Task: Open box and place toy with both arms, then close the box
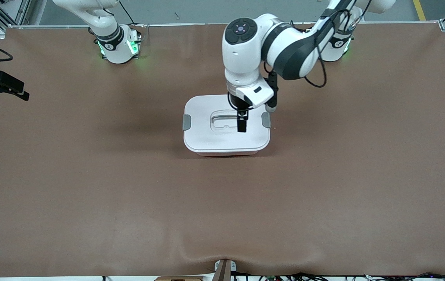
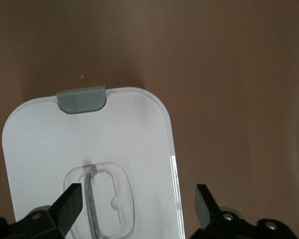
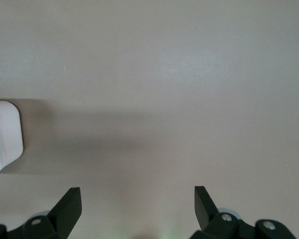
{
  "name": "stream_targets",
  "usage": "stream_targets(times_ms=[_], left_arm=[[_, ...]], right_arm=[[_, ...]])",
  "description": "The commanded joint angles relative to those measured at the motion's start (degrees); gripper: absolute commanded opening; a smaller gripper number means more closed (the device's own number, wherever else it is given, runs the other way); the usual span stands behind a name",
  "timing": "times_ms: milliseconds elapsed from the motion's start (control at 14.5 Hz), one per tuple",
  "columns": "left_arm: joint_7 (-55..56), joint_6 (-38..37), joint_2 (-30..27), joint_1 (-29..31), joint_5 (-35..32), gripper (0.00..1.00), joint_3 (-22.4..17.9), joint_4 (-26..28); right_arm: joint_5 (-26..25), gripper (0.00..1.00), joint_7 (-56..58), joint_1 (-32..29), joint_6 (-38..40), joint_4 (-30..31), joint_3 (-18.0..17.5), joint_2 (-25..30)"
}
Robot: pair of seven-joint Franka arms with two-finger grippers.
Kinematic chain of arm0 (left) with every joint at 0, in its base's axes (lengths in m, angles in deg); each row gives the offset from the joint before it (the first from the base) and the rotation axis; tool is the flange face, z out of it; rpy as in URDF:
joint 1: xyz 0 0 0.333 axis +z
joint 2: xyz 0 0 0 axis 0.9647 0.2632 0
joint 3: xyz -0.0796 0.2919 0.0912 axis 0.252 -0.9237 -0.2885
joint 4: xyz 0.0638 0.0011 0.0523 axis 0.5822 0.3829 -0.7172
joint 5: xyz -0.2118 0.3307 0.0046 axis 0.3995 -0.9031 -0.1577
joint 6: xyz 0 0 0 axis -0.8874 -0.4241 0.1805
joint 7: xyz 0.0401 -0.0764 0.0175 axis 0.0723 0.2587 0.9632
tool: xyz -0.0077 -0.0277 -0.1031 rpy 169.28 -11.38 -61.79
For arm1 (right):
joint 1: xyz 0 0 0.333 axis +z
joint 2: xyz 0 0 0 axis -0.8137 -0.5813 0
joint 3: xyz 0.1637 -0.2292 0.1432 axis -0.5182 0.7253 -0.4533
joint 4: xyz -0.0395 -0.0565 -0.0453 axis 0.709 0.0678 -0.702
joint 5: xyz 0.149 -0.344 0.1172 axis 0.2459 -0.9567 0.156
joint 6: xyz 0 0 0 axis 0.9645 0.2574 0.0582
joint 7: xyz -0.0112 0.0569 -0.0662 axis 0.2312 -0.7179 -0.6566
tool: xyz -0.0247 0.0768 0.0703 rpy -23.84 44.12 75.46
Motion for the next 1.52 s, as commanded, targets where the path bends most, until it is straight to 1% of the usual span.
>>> stream_targets(times_ms=[0, 346, 553, 899, 1037, 1244, 1452], left_arm=[[-5.59, -2.46, -1.80, 2.31, -0.32, 1.00, 0.20, 0.24], [-18.51, -6.33, -3.12, 7.06, -0.24, 1.00, 0.20, 0.24], [-27.82, -7.56, -3.74, 11.28, -0.24, 1.00, 0.37, 0.16], [-36.97, -7.65, -4.62, 16.21, -0.15, 1.00, 0.72, 0.15], [-39.44, -7.65, -5.41, 19.01, 1.86, 1.00, 0.90, 0.15], [-47.77, -7.65, -7.16, 23.85, 5.47, 1.00, 1.60, 0.15], [-52.88, -7.74, -7.69, 25.79, 6.35, 1.00, 1.08, -2.56]], right_arm=[[-0.23, 1.00, -1.05, 0.37, 0.82, -0.65, 0.23, 0.38], [-0.23, 1.00, -1.05, 0.37, 0.82, -0.65, 0.14, 0.38], [-0.23, 1.00, -1.05, 0.28, 0.82, -0.65, 0.14, 0.38], [-0.23, 1.00, -1.05, 0.28, 0.90, -0.91, 0.14, 0.29], [-0.23, 1.00, -1.05, 0.37, 0.82, -1.00, 0.14, 0.29], [-0.23, 1.00, -1.05, 0.45, 0.82, -0.91, 0.14, 0.20], [-0.23, 1.00, -1.14, 0.54, 0.82, -0.91, 0.14, 0.20]])
